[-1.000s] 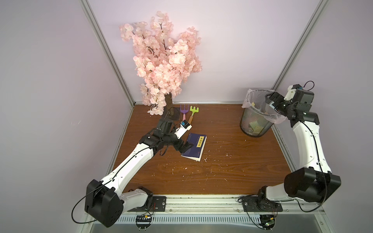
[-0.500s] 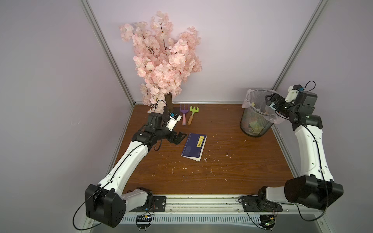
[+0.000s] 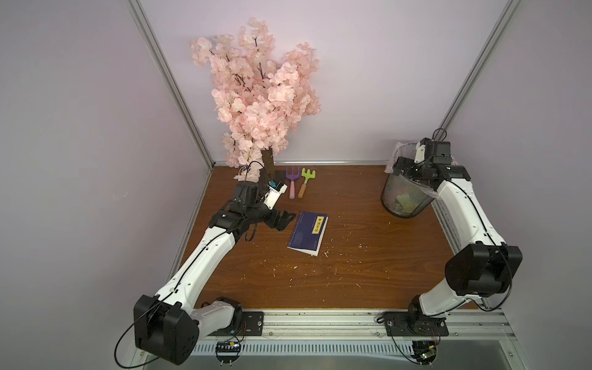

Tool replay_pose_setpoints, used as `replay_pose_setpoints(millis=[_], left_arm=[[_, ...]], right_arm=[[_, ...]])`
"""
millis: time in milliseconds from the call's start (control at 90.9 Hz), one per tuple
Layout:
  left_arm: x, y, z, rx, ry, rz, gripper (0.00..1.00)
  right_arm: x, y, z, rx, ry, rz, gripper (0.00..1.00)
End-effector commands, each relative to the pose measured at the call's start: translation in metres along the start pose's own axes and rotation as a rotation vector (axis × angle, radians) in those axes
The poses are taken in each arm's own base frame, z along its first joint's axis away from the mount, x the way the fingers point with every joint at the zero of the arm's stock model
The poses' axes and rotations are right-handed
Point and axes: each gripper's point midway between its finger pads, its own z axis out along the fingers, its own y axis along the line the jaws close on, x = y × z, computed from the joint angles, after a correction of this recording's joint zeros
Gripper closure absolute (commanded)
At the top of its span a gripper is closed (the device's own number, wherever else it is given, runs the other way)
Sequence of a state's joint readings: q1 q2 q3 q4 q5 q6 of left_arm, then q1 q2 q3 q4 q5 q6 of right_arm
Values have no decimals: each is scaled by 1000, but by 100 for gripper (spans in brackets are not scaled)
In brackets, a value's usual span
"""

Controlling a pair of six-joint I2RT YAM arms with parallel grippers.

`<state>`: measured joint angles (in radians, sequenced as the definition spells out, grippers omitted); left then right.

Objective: Peel off the used sticky note
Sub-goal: Place the note in the trash bin, then reset both arms

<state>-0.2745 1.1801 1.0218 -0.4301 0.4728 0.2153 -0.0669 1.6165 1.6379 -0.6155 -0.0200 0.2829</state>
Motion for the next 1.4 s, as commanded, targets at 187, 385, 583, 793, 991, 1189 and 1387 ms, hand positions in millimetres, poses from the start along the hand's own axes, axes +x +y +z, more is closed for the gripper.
replay_pose_setpoints(millis=[187,385,583,793,991,1189,1387], left_arm=[[12,5,2,-21,6,10,2],[13,6,2,-29,8,15,2],[14,6,2,-30,7,11,2],[12,7,0,-40,4,11,2],[9,19,-1,-92,-21,-4,2],[1,66,-17,-243,-155,-91,2],[14,102,-32,-427,-215,-105,2]], right_arm=[[-34,36,-42,-184,-97,16,1],[-47,51,-47,-355,-96,98,0],[-47,57,-40,-449,-73,153,0],[-64,42,-51,-386,-139,171,0],[-86,33,-106,-266,-282,106,1],[-29,74,-152,-279,-402,-40,0],[70,69,-134,-288,-451,-113,0]])
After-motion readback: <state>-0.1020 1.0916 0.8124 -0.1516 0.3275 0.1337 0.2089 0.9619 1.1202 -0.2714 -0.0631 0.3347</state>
